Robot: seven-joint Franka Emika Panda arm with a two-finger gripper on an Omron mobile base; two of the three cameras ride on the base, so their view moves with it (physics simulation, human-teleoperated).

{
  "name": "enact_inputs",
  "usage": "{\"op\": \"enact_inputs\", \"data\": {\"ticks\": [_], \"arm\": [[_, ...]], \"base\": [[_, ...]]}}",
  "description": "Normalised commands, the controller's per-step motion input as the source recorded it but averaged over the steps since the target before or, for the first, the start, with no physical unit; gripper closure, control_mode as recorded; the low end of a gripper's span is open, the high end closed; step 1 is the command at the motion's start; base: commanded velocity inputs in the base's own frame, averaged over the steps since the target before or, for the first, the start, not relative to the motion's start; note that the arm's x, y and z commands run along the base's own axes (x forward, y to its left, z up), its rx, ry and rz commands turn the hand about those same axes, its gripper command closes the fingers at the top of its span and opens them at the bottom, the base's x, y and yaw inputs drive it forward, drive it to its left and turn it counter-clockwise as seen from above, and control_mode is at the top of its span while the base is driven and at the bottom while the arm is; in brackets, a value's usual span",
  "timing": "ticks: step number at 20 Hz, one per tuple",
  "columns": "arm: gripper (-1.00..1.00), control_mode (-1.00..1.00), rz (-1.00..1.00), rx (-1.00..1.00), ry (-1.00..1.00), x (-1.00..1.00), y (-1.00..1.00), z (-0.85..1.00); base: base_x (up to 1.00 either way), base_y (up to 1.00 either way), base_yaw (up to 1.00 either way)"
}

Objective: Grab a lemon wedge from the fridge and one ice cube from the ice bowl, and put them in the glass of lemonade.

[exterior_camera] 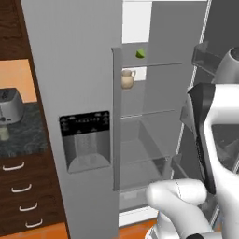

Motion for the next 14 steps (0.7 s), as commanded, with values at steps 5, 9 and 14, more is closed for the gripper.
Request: {"op": "enact_inputs", "data": {"ticks": [5,9,14], "arm": [[-1.0,1.0,0.0,0.0,0.0,0.0,0.0,0.0],[-1.0,1.0,0.0,0.0,0.0,0.0,0.0,0.0],[-1.0,1.0,0.0,0.0,0.0,0.0,0.0,0.0]], "base": [[0.21,0.53,-0.02],[0.17,0.37,0.0],[0.6,-0.19,0.03]]}}
